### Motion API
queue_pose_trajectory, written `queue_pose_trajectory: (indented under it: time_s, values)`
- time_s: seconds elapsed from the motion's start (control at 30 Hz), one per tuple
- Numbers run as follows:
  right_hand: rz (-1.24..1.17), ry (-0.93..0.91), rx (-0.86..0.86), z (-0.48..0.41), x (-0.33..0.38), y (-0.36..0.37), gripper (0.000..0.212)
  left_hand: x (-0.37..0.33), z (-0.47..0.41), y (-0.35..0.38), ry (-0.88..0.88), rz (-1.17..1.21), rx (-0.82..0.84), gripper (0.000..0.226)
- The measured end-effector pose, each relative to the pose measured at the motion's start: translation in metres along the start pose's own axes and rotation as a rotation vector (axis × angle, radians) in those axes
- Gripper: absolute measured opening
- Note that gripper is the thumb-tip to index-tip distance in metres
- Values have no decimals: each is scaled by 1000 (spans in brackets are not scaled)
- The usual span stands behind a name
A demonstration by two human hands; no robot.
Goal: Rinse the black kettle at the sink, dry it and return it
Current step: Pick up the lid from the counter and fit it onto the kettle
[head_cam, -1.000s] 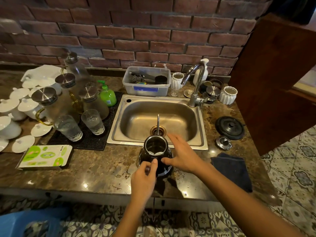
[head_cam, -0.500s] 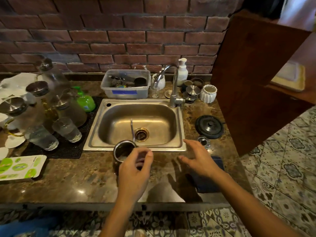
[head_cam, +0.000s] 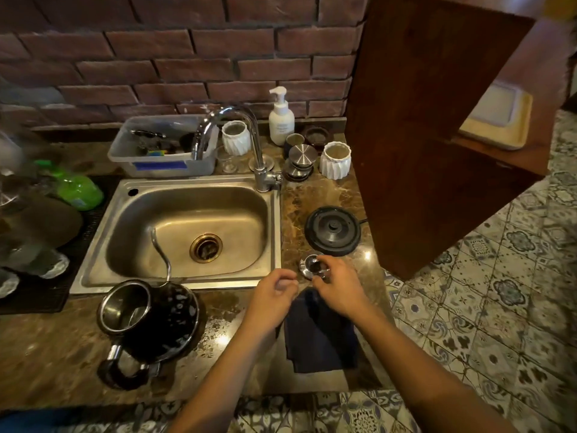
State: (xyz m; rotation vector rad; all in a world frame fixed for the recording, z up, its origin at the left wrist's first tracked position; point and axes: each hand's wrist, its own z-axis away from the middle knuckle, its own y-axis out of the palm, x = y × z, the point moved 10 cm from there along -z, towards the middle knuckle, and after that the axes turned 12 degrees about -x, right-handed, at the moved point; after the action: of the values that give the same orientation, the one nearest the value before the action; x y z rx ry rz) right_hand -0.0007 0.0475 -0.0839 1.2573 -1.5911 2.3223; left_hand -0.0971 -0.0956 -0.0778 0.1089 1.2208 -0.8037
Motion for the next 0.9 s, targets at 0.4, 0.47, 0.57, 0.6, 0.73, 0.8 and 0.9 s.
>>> queue_pose_trajectory:
  time_s: [0.4, 0.47, 0.57, 0.6, 0.73, 0.8, 0.9]
  values:
    - [215, -127, 137, -58, -14, 32, 45, 33, -51, 62, -329, 56, 35, 55]
    - [245, -138, 159, -60, -15, 36, 43, 37, -51, 65, -360, 80, 22, 57]
    - [246, -147, 151, -64, -16, 36, 37, 38, -53, 66, -379, 123, -6, 54]
    - [241, -152, 147, -65, -15, 37, 35, 38, -53, 66, -381, 138, -11, 51]
    - [234, -159, 128, -67, -14, 36, 24, 37, -53, 63, -377, 181, -52, 35]
    - [212, -176, 102, -64, -10, 33, 22, 39, -52, 58, -370, 211, -79, 36]
    - [192, -224, 77, -59, 0, 31, 22, 42, -51, 48, -358, 254, -139, 43]
